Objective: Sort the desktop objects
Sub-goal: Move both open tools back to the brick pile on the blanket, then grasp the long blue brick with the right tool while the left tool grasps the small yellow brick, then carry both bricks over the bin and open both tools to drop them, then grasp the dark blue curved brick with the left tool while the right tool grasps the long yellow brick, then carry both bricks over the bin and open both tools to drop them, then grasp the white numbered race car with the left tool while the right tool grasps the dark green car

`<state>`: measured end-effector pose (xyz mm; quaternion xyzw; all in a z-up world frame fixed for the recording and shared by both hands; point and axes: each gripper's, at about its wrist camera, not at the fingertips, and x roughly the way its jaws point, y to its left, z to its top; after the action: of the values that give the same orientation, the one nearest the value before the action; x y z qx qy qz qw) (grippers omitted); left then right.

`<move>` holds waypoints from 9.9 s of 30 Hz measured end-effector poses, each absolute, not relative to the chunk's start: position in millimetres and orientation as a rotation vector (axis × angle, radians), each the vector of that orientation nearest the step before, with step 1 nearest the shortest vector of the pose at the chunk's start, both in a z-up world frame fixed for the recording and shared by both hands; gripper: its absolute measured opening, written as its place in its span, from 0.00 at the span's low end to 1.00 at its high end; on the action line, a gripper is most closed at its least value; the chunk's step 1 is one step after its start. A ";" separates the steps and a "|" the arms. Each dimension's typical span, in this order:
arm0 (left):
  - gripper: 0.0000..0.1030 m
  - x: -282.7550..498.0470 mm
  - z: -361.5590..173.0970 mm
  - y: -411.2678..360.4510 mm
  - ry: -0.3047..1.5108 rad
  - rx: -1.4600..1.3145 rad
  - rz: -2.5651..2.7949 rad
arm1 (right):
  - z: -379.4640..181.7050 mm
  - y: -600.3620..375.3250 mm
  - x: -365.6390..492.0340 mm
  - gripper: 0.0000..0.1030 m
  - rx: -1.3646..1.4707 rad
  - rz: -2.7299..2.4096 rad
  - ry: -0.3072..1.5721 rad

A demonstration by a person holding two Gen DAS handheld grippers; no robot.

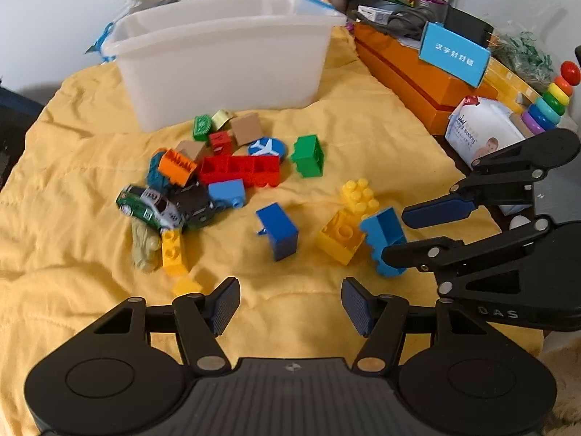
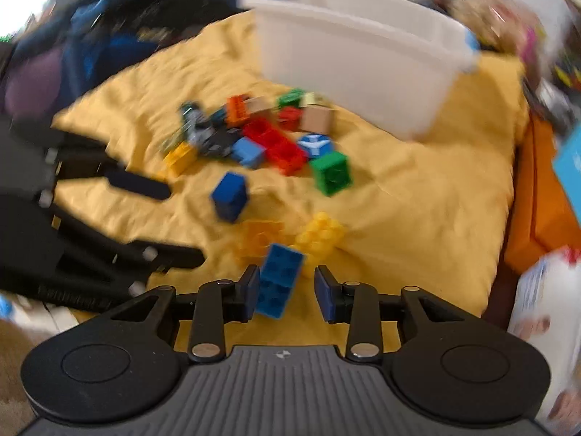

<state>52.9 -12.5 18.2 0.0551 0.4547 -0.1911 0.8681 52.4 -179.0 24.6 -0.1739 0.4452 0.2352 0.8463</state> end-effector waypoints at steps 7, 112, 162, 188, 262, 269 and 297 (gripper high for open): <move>0.64 49.2 17.8 -8.6 0.956 0.103 -0.401 | 5.9 -181.2 58.5 0.30 -0.353 0.454 0.973; 0.45 252.9 157.3 -8.9 0.565 0.235 -0.278 | 137.9 -197.9 227.6 0.26 -0.187 0.345 0.631; 0.40 92.7 11.6 -42.7 0.880 0.112 -0.449 | 27.6 -230.0 123.2 0.38 -0.072 0.300 0.949; 0.21 85.9 1.2 3.1 0.999 -0.100 -0.407 | 11.3 -206.2 120.8 0.43 -0.099 0.362 1.000; 0.38 189.7 155.1 9.1 0.638 0.011 -0.372 | 110.0 -205.7 164.0 0.28 -0.215 0.404 0.692; 0.38 285.5 140.8 2.0 0.700 0.022 -0.308 | 127.4 -186.5 237.8 0.28 -0.198 0.359 0.665; 0.64 96.2 27.6 50.3 0.920 -0.027 -0.275 | 16.4 -147.0 153.1 0.48 -0.497 0.656 0.795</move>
<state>96.2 50.3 27.6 -0.0129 0.4427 -0.1321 0.8868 153.1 -147.0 16.4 -0.2353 0.3763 0.3105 0.8406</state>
